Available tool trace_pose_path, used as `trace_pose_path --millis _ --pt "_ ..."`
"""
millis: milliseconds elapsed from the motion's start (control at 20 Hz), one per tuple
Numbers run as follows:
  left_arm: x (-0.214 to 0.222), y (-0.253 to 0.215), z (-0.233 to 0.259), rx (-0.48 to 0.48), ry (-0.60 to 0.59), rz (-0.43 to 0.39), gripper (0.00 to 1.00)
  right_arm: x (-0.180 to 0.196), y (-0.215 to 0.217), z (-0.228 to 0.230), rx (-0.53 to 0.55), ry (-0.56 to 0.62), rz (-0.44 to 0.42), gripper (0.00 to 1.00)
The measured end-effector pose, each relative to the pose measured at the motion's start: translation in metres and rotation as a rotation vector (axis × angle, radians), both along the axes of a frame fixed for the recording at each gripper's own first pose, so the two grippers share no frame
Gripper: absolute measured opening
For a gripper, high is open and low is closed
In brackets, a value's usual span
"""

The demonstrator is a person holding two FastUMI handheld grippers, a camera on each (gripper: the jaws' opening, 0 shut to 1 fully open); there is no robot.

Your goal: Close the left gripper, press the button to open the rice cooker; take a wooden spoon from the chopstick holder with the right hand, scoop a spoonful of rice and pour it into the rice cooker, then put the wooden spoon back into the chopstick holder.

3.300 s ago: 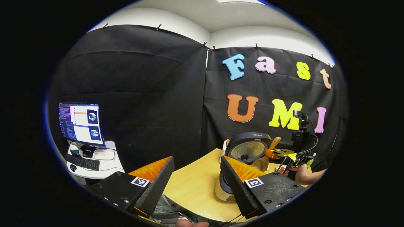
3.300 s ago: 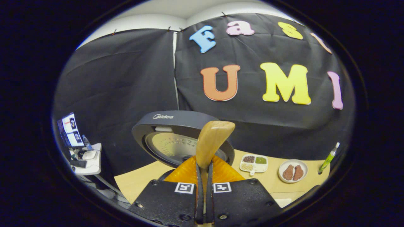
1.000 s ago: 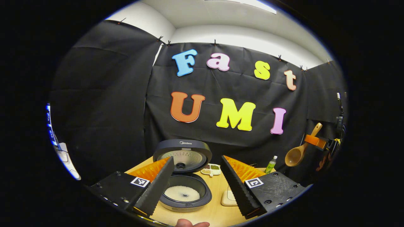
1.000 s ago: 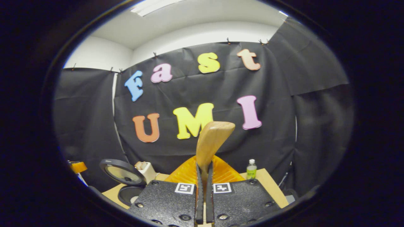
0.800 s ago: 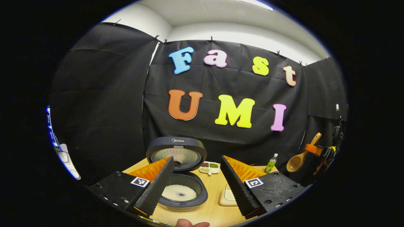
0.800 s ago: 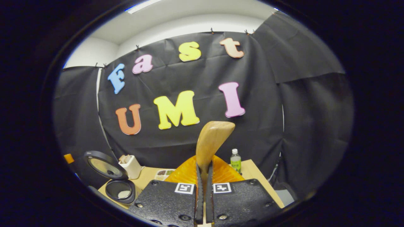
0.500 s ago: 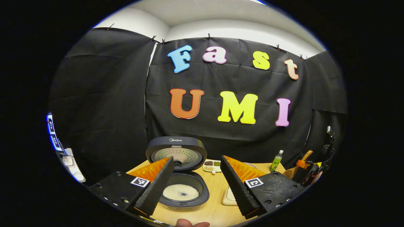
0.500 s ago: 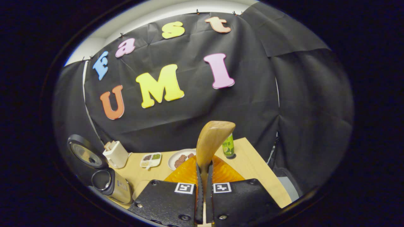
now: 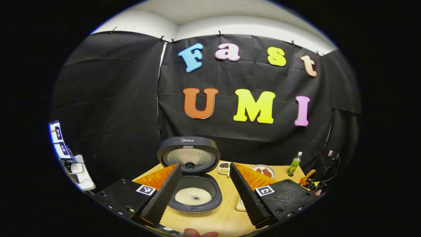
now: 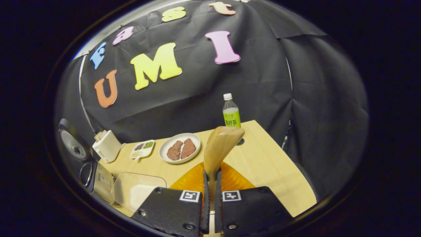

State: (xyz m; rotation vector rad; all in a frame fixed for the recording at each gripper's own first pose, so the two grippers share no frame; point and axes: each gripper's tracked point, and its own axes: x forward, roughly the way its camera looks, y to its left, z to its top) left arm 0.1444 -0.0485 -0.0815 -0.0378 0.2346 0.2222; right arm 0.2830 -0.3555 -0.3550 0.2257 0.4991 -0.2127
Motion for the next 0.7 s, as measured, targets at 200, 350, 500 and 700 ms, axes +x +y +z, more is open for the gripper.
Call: trace_pose_path --millis 200,350,500,700 --pt "0.003 -0.009 -0.005 0.0 0.015 -0.013 0.95 0.0 -0.003 -0.021 0.035 0.017 -0.016 0.14" --pt "0.01 -0.018 -0.001 0.003 0.011 -0.04 0.95 -0.002 -0.004 -0.012 0.033 -0.003 -0.003 0.18" --pt "0.015 -0.023 0.005 -0.002 -0.003 -0.057 0.95 0.0 -0.011 0.004 -0.011 -0.037 -0.006 0.53" --pt "0.021 -0.023 0.012 -0.006 -0.027 -0.055 0.95 -0.003 -0.027 0.037 -0.059 -0.087 -0.035 0.82"
